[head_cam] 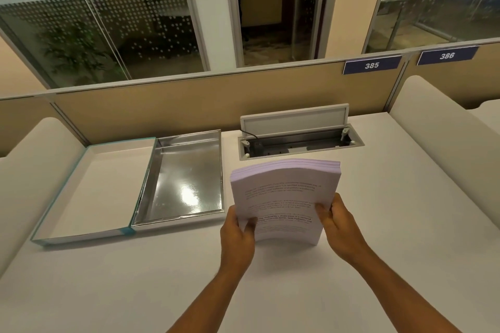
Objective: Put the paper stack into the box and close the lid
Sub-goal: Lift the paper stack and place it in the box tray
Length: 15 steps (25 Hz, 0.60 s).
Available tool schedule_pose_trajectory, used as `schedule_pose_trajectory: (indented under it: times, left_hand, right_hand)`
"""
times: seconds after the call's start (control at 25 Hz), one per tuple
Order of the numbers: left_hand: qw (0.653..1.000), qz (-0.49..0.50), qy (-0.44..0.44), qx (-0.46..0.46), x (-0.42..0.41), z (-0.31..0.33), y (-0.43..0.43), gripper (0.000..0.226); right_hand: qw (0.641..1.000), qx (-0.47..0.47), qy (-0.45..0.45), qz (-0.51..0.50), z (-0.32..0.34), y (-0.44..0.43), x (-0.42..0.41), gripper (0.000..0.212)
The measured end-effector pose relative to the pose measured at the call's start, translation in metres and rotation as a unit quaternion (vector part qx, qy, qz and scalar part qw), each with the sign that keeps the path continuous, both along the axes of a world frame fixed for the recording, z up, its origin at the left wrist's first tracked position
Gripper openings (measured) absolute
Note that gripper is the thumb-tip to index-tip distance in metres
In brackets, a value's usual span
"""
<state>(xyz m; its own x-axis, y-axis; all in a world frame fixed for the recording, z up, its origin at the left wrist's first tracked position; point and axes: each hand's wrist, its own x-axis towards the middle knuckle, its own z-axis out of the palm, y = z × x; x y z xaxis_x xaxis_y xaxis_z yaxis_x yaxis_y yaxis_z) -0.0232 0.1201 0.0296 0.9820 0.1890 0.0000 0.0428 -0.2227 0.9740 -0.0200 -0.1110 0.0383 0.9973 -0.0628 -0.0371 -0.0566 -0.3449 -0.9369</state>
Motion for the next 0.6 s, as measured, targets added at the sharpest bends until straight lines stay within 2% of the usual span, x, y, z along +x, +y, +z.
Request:
schedule_pose_trajectory:
  times: [0.28,0.44,0.6]
  left_hand:
    - [0.992,-0.024,-0.083,-0.093,0.008,0.036,0.001,0.045]
    - [0.992,-0.021,-0.059,-0.113,0.0,0.037,-0.005,0.034]
    - [0.994,-0.036,-0.034,-0.1,-0.003,0.036,-0.002,0.064]
  right_hand:
    - [0.996,0.039,-0.067,-0.034,0.016,0.019,-0.008,0.051]
    - [0.996,0.028,-0.068,-0.039,0.01,0.021,-0.012,0.047]
    - [0.997,0.0,-0.049,-0.055,0.004,0.02,-0.01,0.024]
